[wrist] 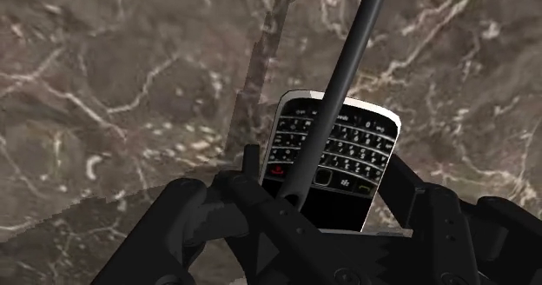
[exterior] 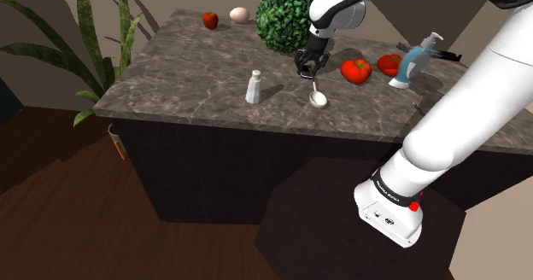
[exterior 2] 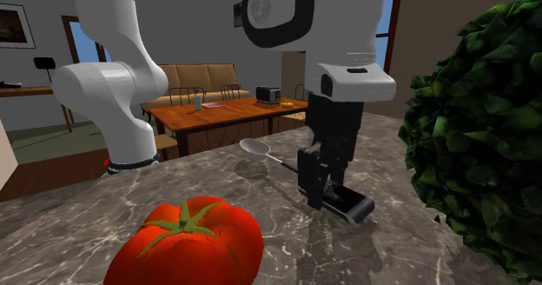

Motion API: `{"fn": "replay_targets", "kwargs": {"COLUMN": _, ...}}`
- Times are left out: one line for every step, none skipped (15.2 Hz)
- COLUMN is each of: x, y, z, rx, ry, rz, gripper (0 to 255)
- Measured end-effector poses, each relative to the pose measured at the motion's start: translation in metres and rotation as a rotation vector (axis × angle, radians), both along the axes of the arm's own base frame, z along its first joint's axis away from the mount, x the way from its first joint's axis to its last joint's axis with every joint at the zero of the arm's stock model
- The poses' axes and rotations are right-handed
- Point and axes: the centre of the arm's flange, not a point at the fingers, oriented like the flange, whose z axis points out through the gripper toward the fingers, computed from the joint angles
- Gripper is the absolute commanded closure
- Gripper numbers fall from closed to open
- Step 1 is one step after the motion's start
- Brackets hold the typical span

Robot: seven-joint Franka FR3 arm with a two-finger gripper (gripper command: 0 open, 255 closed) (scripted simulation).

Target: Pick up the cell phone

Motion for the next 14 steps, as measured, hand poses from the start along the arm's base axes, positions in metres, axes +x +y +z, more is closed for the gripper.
{"fn": "replay_targets", "kwargs": {"x": 0.0, "y": 0.0, "z": 0.005, "rx": 0.0, "ry": 0.0, "rz": 0.0, "gripper": 255}}
{"fn": "replay_targets", "kwargs": {"x": 0.0, "y": 0.001, "z": 0.009, "rx": 0.0, "ry": 0.0, "rz": 0.0, "gripper": 255}}
{"fn": "replay_targets", "kwargs": {"x": 0.001, "y": 0.001, "z": 0.015, "rx": 0.0, "ry": 0.0, "rz": 0.0, "gripper": 255}}
{"fn": "replay_targets", "kwargs": {"x": 0.0, "y": 0.001, "z": 0.021, "rx": 0.0, "ry": 0.0, "rz": 0.0, "gripper": 255}}
{"fn": "replay_targets", "kwargs": {"x": 0.0, "y": 0.0, "z": 0.026, "rx": 0.0, "ry": 0.0, "rz": 0.0, "gripper": 255}}
{"fn": "replay_targets", "kwargs": {"x": -0.001, "y": 0.0, "z": 0.032, "rx": 0.0, "ry": 0.0, "rz": 0.0, "gripper": 255}}
{"fn": "replay_targets", "kwargs": {"x": 0.0, "y": 0.0, "z": 0.036, "rx": 0.0, "ry": 0.0, "rz": 0.0, "gripper": 255}}
{"fn": "replay_targets", "kwargs": {"x": 0.0, "y": 0.001, "z": 0.042, "rx": 0.0, "ry": 0.0, "rz": 0.0, "gripper": 255}}
{"fn": "replay_targets", "kwargs": {"x": 0.0, "y": 0.001, "z": 0.046, "rx": 0.0, "ry": 0.0, "rz": 0.0, "gripper": 255}}
{"fn": "replay_targets", "kwargs": {"x": 0.0, "y": 0.001, "z": 0.051, "rx": 0.0, "ry": 0.0, "rz": 0.0, "gripper": 255}}
{"fn": "replay_targets", "kwargs": {"x": -0.001, "y": 0.002, "z": 0.058, "rx": 0.0, "ry": 0.0, "rz": 0.0, "gripper": 255}}
{"fn": "replay_targets", "kwargs": {"x": 0.0, "y": 0.001, "z": 0.063, "rx": 0.0, "ry": 0.0, "rz": 0.0, "gripper": 255}}
{"fn": "replay_targets", "kwargs": {"x": 0.0, "y": 0.001, "z": 0.068, "rx": 0.0, "ry": 0.0, "rz": 0.0, "gripper": 255}}
{"fn": "replay_targets", "kwargs": {"x": 0.0, "y": 0.002, "z": 0.071, "rx": 0.0, "ry": 0.0, "rz": 0.0, "gripper": 255}}
